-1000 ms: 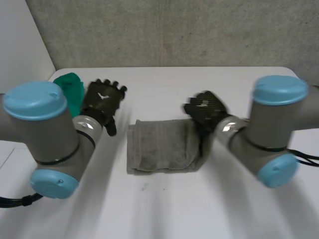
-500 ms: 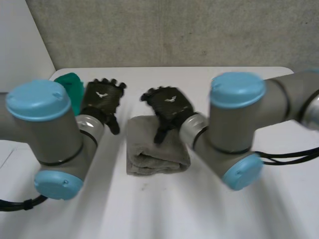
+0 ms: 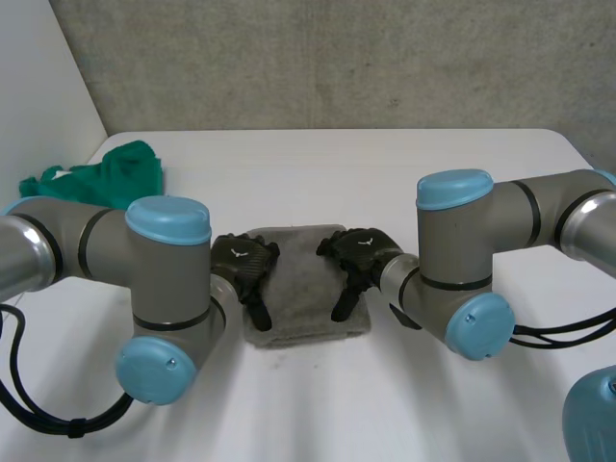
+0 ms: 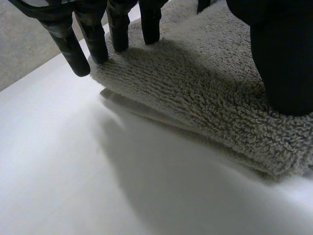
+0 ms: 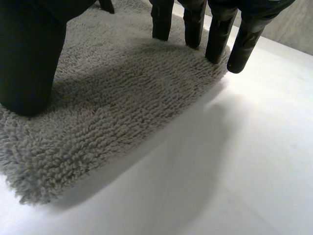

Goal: Fold the laundry.

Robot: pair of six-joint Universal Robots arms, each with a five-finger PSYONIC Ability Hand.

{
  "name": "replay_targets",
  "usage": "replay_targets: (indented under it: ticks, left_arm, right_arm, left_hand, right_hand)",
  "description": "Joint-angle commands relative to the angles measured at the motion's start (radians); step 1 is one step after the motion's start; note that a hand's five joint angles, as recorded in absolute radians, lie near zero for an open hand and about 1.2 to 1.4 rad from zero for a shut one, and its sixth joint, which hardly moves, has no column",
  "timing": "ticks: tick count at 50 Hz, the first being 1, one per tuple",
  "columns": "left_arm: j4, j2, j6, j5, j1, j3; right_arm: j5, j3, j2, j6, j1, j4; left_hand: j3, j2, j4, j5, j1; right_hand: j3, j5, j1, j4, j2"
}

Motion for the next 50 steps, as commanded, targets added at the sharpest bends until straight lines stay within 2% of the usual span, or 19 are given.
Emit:
replay_targets:
  ticks: [1,9,16,21,26,27,32,40,45,49,50]
  left_arm:
    - [0.002,0.052,0.003,-0.005,-0.001,0.002]
    - [0.002,0.159,-0.008,0.005,-0.006,-0.027]
    - [0.029,0.337,-0.026,0.000,0.017,-0.091]
    - [0.080,0.515,-0.041,-0.001,0.077,-0.134]
    - [0.065,0.620,-0.069,-0.006,0.111,-0.142]
    - [0.054,0.635,-0.078,-0.006,0.117,-0.148]
    - [-0.029,0.690,-0.110,-0.003,0.158,-0.165]
    - [-0.063,0.692,-0.161,0.002,0.194,-0.168]
    - [-0.063,0.692,-0.172,0.003,0.192,-0.171]
    - [-0.052,0.693,-0.170,0.005,0.191,-0.202]
    - [-0.049,0.693,-0.170,0.006,0.190,-0.208]
  right_arm:
    - [-0.003,0.020,-0.095,-0.007,-0.003,-0.005]
    - [-0.003,0.114,-0.220,0.001,-0.034,-0.051]
    - [0.007,0.339,-0.459,-0.001,-0.115,-0.184]
    - [0.020,0.425,-0.618,-0.009,-0.147,-0.258]
    - [0.102,0.453,-0.757,-0.003,-0.187,-0.266]
    - [0.150,0.456,-0.789,-0.007,-0.198,-0.257]
    - [0.249,0.459,-0.817,-0.009,-0.221,-0.180]
    - [0.260,0.465,-0.820,-0.007,-0.244,-0.158]
    - [0.251,0.464,-0.823,-0.003,-0.237,-0.155]
    - [0.183,0.458,-0.813,-0.010,-0.232,-0.126]
    - [0.134,0.459,-0.785,-0.016,-0.232,-0.090]
  left_hand:
    - [0.025,0.031,0.033,0.013,0.044]
    - [0.016,0.023,0.025,0.004,0.035]
    - [0.010,0.017,0.019,-0.002,0.029]
    - [-0.007,-0.001,0.001,-0.019,0.012]
    - [-0.005,0.002,0.004,-0.016,0.014]
    - [-0.005,0.002,0.004,-0.016,0.015]
    - [-0.005,0.002,0.004,-0.016,0.015]
    - [-0.005,0.002,0.004,-0.016,0.015]
    - [-0.013,-0.007,-0.005,-0.025,0.006]
    - [-0.019,-0.013,-0.011,-0.031,0.000]
    - [-0.022,-0.015,-0.014,-0.034,-0.003]
  right_hand:
    - [-0.037,-0.066,-0.010,-0.055,-0.041]
    - [-0.037,-0.066,-0.010,-0.055,-0.041]
    - [-0.037,-0.066,-0.010,-0.055,-0.041]
    - [-0.037,-0.066,-0.010,-0.055,-0.041]
    - [-0.037,-0.066,-0.010,-0.055,-0.041]
    - [-0.037,-0.066,-0.010,-0.055,-0.041]
    - [-0.037,-0.066,-0.010,-0.055,-0.041]
    - [-0.037,-0.066,-0.010,-0.055,-0.041]
    - [-0.037,-0.066,-0.010,-0.055,-0.041]
    - [-0.037,-0.066,-0.010,-0.055,-0.041]
    - [-0.037,-0.066,-0.010,-0.055,-0.041]
